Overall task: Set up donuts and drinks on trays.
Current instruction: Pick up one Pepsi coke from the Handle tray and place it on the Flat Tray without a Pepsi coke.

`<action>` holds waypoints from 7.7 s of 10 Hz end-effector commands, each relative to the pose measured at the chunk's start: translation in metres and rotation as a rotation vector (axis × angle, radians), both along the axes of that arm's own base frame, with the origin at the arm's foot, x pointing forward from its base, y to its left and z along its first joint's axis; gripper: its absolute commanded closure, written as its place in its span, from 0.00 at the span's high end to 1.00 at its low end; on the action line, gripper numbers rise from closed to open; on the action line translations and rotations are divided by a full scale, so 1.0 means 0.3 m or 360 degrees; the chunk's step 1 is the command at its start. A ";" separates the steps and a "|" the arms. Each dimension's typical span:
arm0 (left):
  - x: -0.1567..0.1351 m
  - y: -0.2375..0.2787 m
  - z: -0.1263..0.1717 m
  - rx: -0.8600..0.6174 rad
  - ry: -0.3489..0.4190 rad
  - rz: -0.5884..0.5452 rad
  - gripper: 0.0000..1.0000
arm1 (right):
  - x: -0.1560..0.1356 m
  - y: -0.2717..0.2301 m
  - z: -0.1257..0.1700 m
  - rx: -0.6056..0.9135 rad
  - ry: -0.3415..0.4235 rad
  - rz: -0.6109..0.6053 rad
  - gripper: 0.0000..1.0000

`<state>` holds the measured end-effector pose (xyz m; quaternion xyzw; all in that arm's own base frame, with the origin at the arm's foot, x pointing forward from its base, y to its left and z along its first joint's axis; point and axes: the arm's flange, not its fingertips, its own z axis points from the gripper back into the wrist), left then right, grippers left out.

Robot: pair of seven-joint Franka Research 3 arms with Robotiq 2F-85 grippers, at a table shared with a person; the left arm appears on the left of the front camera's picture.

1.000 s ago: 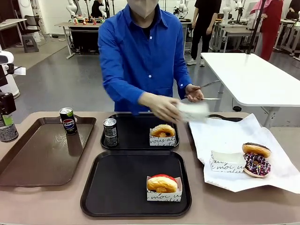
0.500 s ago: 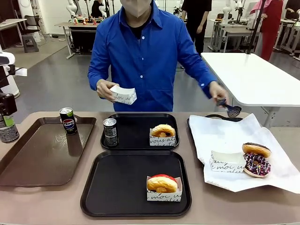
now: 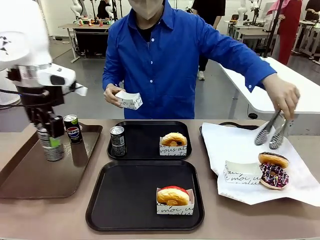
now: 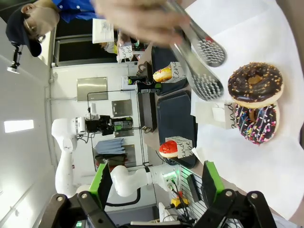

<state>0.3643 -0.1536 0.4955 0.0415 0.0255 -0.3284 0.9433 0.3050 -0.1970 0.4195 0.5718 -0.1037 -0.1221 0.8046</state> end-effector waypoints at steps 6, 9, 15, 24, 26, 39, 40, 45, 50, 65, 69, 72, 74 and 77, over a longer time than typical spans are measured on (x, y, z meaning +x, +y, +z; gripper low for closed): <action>-0.117 -0.312 -0.016 -0.0217 0.0013 -0.0396 0.59 | 0.004 0.001 0.000 0.0016 -0.0010 -0.0005 1.00; -0.095 -0.365 -0.025 -0.0327 0.0093 -0.0298 0.59 | 0.004 0.001 0.000 0.0016 -0.0010 -0.0005 1.00; -0.103 -0.361 -0.051 -0.0292 0.0083 -0.0308 0.59 | 0.004 0.001 0.000 0.0016 -0.0010 -0.0005 1.00; -0.002 -0.391 -0.103 -0.0396 0.0216 -0.0151 0.59 | 0.004 0.001 0.000 0.0016 -0.0010 -0.0005 1.00; 0.038 -0.427 -0.146 -0.0314 0.0263 -0.0143 0.59 | 0.004 0.001 0.000 0.0016 -0.0010 -0.0005 1.00; -0.004 -0.552 -0.426 -0.0126 0.0147 -0.0236 0.59 | 0.004 0.001 0.000 0.0016 -0.0010 -0.0005 1.00; -0.012 -0.551 -0.423 -0.0134 0.0095 -0.0237 0.59 | 0.004 0.001 0.000 0.0016 -0.0010 -0.0005 1.00; -0.018 -0.535 -0.361 -0.0212 -0.0125 -0.0219 0.59 | 0.004 0.001 0.000 0.0016 -0.0010 -0.0005 1.00; 0.017 -0.543 -0.392 -0.0176 -0.0092 -0.0186 0.59 | 0.004 0.001 0.000 0.0016 -0.0010 -0.0005 1.00; 0.011 -0.518 -0.332 -0.0248 -0.0068 -0.0162 1.00 | 0.004 0.001 0.000 0.0016 -0.0010 -0.0005 1.00; -0.051 -0.462 -0.210 -0.0329 -0.0115 -0.0158 1.00 | 0.004 0.001 0.000 0.0016 -0.0010 -0.0005 1.00; -0.121 -0.376 -0.093 -0.0288 -0.0128 0.0031 1.00 | 0.004 0.001 0.000 0.0016 -0.0010 -0.0005 1.00; -0.138 -0.292 -0.071 -0.0220 -0.0090 0.0155 1.00 | 0.004 0.001 0.000 0.0016 -0.0010 -0.0005 1.00; -0.150 -0.181 -0.053 -0.0237 -0.0098 0.0247 1.00 | 0.004 0.001 0.000 0.0016 -0.0010 -0.0005 1.00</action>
